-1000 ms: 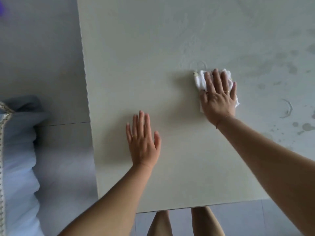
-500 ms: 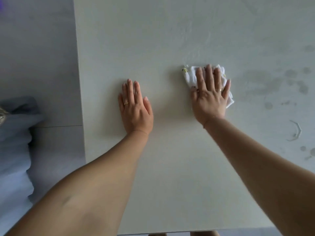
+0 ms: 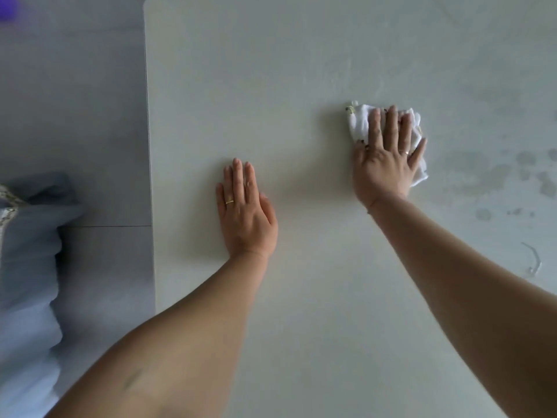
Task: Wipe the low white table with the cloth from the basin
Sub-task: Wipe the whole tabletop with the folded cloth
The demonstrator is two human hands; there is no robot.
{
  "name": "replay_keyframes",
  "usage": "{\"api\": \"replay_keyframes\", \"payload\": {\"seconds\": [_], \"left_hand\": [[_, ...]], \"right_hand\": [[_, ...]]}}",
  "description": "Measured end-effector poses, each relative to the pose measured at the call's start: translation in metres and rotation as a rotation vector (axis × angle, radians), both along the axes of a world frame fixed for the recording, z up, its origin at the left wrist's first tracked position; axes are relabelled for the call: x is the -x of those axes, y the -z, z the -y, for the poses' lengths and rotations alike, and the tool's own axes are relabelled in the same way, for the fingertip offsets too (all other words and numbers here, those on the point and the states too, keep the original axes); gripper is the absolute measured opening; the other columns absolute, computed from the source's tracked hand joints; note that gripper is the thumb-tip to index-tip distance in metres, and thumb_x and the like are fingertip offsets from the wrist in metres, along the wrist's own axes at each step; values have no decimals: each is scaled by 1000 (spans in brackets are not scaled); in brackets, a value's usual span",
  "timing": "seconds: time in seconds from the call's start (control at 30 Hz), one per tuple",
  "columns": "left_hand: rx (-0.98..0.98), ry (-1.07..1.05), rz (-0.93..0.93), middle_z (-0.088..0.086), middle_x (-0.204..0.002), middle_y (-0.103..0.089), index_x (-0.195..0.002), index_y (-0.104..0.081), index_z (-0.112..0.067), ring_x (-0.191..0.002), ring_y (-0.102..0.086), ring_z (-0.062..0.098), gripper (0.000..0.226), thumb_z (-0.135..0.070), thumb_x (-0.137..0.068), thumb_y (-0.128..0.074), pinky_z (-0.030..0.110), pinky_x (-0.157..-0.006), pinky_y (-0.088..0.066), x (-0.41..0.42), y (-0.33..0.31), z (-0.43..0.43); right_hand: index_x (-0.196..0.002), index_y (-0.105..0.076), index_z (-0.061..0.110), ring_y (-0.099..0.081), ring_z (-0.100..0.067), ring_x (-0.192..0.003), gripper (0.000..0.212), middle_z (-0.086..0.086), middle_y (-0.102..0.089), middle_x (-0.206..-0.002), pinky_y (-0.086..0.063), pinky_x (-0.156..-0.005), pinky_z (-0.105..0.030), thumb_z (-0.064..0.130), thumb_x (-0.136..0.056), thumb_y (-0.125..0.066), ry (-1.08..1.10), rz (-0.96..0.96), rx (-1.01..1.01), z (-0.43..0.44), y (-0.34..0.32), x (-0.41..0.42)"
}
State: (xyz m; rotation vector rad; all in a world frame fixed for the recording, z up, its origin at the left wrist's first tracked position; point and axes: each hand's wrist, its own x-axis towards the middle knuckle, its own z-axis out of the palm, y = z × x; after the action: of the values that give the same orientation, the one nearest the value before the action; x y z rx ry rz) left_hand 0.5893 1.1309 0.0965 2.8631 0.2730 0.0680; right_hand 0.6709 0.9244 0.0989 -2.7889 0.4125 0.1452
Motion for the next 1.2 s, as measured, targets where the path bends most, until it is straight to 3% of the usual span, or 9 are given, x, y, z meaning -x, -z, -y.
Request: {"api": "replay_keyframes", "payload": {"seconds": [0.07, 0.2, 0.3, 0.53, 0.67, 0.77, 0.97, 1.03, 1.2], "left_hand": [[5, 1, -9, 12, -153, -29, -144, -34, -5, -142, -25, 28, 54, -14, -90, -40, 44, -117, -18, 0, 0, 0], [4, -9, 1, 13, -151, -33, -140, -40, -3, -141, -28, 29, 50, -15, -91, -36, 45, -115, -22, -1, -3, 2], [3, 1, -1, 13, -152, -32, -141, -38, -4, -142, -27, 29, 52, -15, -91, -36, 44, -116, -21, 0, -3, 1], [-36, 7, -47, 12, -154, -28, -144, -33, -5, -143, -24, 28, 57, -19, -89, -32, 43, -117, -17, -1, -1, 0], [-61, 11, -71, 13, -154, -27, -144, -33, -4, -143, -23, 28, 60, -22, -86, -31, 45, -116, -19, -1, -3, 0], [-20, -2, -64, 13, -153, -30, -142, -36, -4, -142, -25, 29, 59, -22, -86, -30, 45, -116, -20, -2, -9, 2], [19, -43, 36, 18, -146, -39, -133, -47, -1, -137, -34, 35, 53, -14, -82, -46, 46, -116, -20, -35, -19, 9], [33, -25, 51, 15, -151, -33, -139, -41, -2, -140, -29, 32, 55, -14, -85, -46, 42, -117, -14, -64, -21, 16], [28, 52, 11, 9, -157, -20, -146, -28, -7, -145, -17, 25, 59, -17, -89, -39, 38, -118, -6, -129, -11, 34]], "right_hand": [[-150, -14, 24, 2, -25, -147, 58, -4, -7, -160, 7, -115, -51, 37, -96, -30, -9, -4, -10, -37, -2, 11], [-150, -16, 26, -1, -25, -147, 57, -2, -10, -159, 8, -115, -48, 44, -98, -31, -584, 4, 6, -81, -6, 52], [-148, -25, 27, -13, -24, -146, 54, -1, -20, -157, -5, -115, -50, 42, -97, -36, -775, 54, 45, -42, -6, 24], [-150, -16, 26, 0, -23, -147, 58, -2, -8, -160, 6, -115, -52, 38, -96, -31, 29, 7, 10, -21, 0, -34], [-151, -11, 28, 4, -24, -147, 60, 1, -5, -160, 11, -114, -48, 41, -96, -33, -533, 24, 10, -78, -3, 3], [-150, -15, 30, -3, -21, -147, 57, 3, -10, -159, 0, -117, -46, 42, -97, -34, -829, 48, 78, -42, -6, -19], [-150, -12, 29, 4, -20, -147, 57, 2, -5, -160, 5, -117, -47, 38, -97, -29, -75, 5, 19, 5, -3, -75], [-150, -12, 27, 6, -22, -146, 57, 0, -4, -160, 9, -116, -50, 38, -97, -29, -7, -13, -23, -25, -4, -73], [-149, -16, 32, -2, -18, -147, 55, 5, -11, -159, 6, -115, -46, 50, -98, -24, -737, 45, 62, -40, -4, -63]]}}
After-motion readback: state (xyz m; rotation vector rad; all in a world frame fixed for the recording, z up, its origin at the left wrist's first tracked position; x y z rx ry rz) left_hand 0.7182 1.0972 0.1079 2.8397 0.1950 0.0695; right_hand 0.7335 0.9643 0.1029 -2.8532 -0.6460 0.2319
